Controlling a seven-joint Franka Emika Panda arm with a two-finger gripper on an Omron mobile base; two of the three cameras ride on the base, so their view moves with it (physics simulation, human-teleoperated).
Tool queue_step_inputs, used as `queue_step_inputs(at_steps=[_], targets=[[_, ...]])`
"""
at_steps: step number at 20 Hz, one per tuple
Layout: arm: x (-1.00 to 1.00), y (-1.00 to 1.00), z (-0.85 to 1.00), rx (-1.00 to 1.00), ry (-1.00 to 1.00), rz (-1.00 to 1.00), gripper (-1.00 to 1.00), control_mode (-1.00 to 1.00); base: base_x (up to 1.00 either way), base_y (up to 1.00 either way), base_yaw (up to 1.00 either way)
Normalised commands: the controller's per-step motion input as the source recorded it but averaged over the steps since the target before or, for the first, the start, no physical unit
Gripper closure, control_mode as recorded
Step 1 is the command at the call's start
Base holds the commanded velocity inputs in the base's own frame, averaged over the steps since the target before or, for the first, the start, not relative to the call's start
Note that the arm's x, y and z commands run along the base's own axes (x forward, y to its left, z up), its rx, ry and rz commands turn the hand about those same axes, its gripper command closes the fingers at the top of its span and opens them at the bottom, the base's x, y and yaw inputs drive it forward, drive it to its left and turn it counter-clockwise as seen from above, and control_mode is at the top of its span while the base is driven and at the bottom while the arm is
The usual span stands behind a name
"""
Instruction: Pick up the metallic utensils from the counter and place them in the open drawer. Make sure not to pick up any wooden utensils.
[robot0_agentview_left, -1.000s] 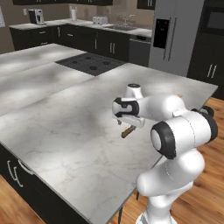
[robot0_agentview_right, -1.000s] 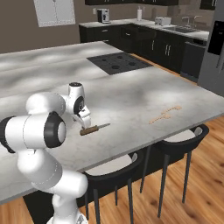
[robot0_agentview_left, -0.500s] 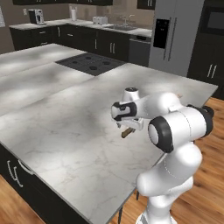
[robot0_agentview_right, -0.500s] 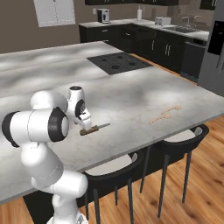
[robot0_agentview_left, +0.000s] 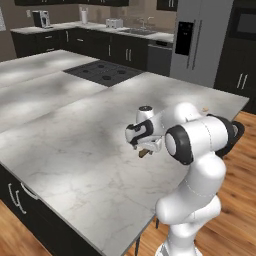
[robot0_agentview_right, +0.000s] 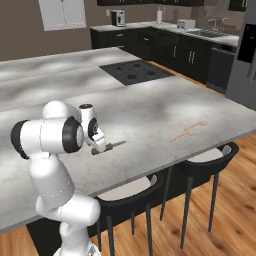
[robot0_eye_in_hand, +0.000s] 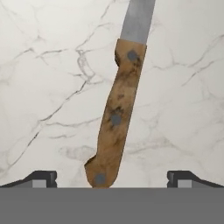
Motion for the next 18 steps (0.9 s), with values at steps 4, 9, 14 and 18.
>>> queue_step_inputs(at_steps=[4, 9, 14, 18], targets=[[0.13, -0.08, -0.17, 0.00, 0.00, 0.00, -1.00, -1.00, 0.00, 0.00, 0.00], [0.09, -0.13, -0.04, 0.00, 0.00, 0.00, -1.00, -1.00, 0.00, 0.00, 0.00], [0.01, -0.06, -0.01, 0.00, 0.00, 0.00, -1.00, -1.00, 0.00, 0.00, 0.00], [0.00, 0.00, -0.11, 0.00, 0.00, 0.00, -1.00, -1.00, 0.00, 0.00, 0.00]])
